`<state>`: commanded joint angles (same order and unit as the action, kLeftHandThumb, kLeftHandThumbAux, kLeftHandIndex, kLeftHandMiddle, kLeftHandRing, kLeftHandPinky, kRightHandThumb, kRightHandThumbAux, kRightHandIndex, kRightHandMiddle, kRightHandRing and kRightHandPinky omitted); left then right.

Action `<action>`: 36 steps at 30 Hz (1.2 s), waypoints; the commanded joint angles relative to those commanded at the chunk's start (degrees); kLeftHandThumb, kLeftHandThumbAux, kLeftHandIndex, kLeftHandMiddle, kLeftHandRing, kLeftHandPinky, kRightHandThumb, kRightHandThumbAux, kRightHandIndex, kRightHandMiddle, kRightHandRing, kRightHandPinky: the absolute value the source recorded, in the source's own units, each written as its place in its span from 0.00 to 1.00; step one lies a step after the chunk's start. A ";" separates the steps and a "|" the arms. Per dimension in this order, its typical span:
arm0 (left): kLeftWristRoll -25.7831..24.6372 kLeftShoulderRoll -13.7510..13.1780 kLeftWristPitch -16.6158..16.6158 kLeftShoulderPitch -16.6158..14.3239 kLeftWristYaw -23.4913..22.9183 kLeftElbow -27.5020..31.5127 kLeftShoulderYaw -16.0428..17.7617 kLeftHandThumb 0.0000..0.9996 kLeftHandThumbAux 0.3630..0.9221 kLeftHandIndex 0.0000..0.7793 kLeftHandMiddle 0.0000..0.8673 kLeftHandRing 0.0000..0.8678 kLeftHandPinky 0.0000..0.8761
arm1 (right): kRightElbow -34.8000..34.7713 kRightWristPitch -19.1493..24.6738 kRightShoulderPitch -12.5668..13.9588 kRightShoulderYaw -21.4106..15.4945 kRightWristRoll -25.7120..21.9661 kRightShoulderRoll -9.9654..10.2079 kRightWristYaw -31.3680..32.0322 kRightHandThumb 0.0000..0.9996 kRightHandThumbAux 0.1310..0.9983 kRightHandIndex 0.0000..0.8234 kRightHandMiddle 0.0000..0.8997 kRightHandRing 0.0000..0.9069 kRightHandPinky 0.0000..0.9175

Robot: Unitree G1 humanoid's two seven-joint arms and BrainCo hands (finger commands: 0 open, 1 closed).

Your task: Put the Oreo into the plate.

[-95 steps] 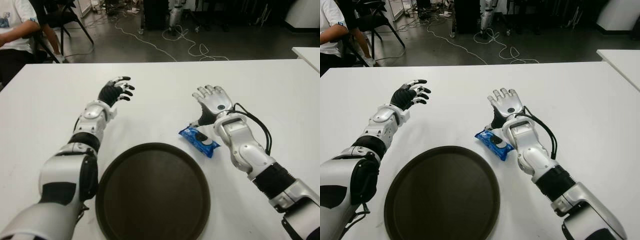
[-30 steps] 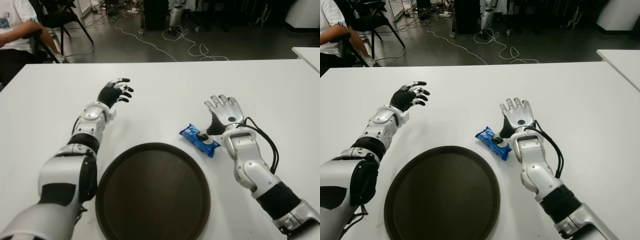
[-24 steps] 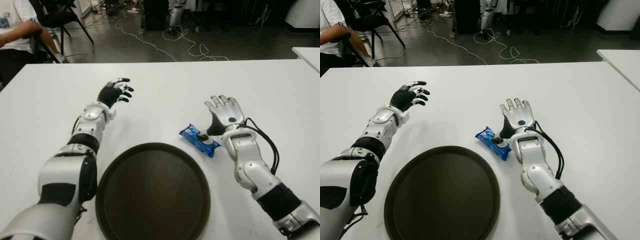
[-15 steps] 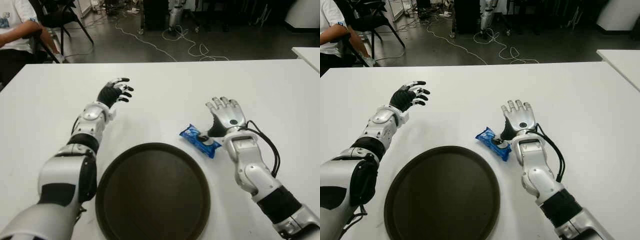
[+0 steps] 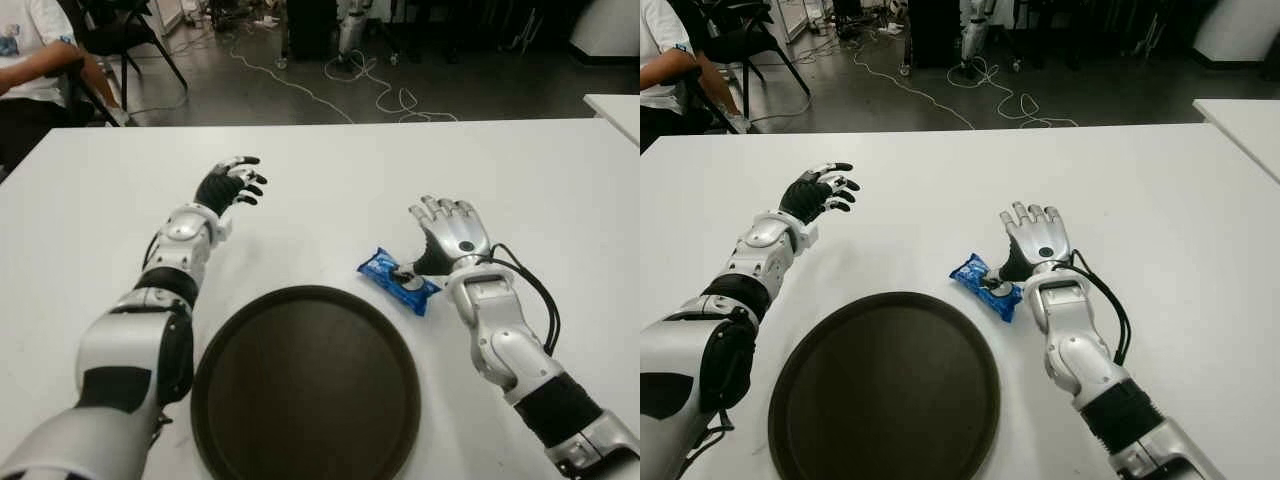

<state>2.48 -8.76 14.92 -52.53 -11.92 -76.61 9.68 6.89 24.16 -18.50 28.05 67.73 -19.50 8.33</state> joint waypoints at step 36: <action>0.53 0.35 0.22 -0.18 0.21 -0.01 -0.01 0.11 0.48 0.36 0.56 0.58 0.55 | 1.59 -2.92 -1.25 -2.12 -5.96 0.53 -3.16 0.00 0.42 0.07 0.13 0.13 0.13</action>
<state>3.01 -8.41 15.15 -52.71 -11.72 -76.62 9.67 8.48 21.24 -19.76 25.93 61.77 -18.97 5.16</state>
